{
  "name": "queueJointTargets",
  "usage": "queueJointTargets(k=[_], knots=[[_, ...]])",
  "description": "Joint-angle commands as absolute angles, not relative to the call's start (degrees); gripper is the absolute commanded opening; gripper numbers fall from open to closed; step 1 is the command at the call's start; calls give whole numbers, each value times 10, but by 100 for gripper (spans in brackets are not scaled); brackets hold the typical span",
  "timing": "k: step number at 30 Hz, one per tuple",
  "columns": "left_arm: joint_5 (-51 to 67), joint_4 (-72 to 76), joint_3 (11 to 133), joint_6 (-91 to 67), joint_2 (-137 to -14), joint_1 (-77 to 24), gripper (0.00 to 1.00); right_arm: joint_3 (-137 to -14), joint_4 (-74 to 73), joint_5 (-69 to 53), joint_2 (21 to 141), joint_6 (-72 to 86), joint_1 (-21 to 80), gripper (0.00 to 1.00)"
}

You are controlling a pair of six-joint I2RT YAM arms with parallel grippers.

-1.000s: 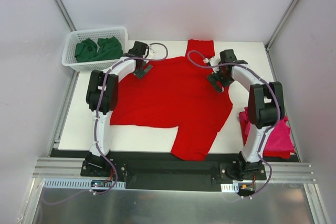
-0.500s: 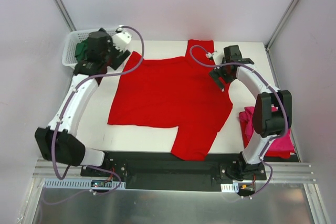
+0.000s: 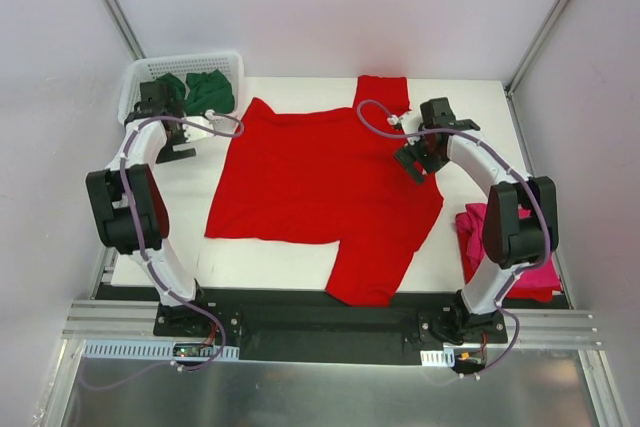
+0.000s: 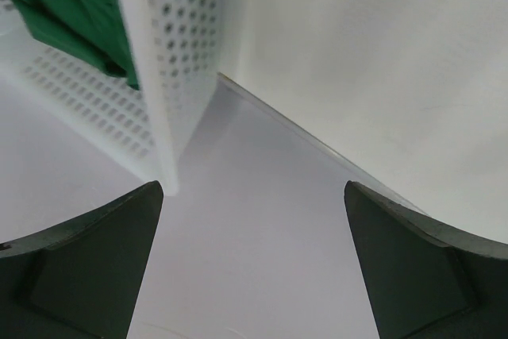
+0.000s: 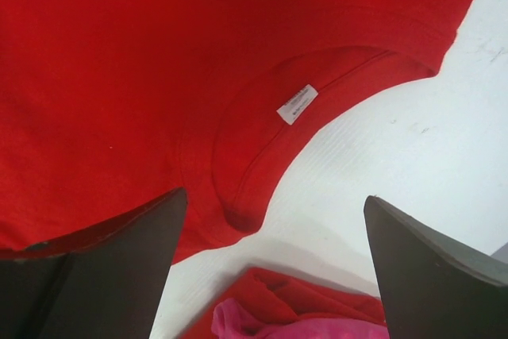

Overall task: Fold and stack the t-shirts
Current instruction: Flatten out the tshirt

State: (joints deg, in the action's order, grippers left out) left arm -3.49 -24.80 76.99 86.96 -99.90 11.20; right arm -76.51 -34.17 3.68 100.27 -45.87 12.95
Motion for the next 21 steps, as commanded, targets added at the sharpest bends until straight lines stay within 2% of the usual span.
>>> queueJointTargets(k=[1,13,14,15,16,18,21], knots=[[-31,-247,878,938,-1057,119,99,-744,-359,43,958,-446,131,96],[-91,-250,1023,933,-1230,123,99,-726,-368,44,943,-434,132,96],[-95,-250,1028,927,-1246,123,93,-726,-368,42,944,-434,132,96],[-98,-251,1033,925,-1253,124,78,-727,-369,42,944,-434,133,96],[-103,-253,1039,922,-1259,123,58,-727,-370,43,947,-435,133,96],[-105,-253,1050,900,-1274,124,0,-727,-372,43,947,-437,133,96],[-107,-255,1079,854,-1289,122,0,-729,-373,41,953,-440,133,96]])
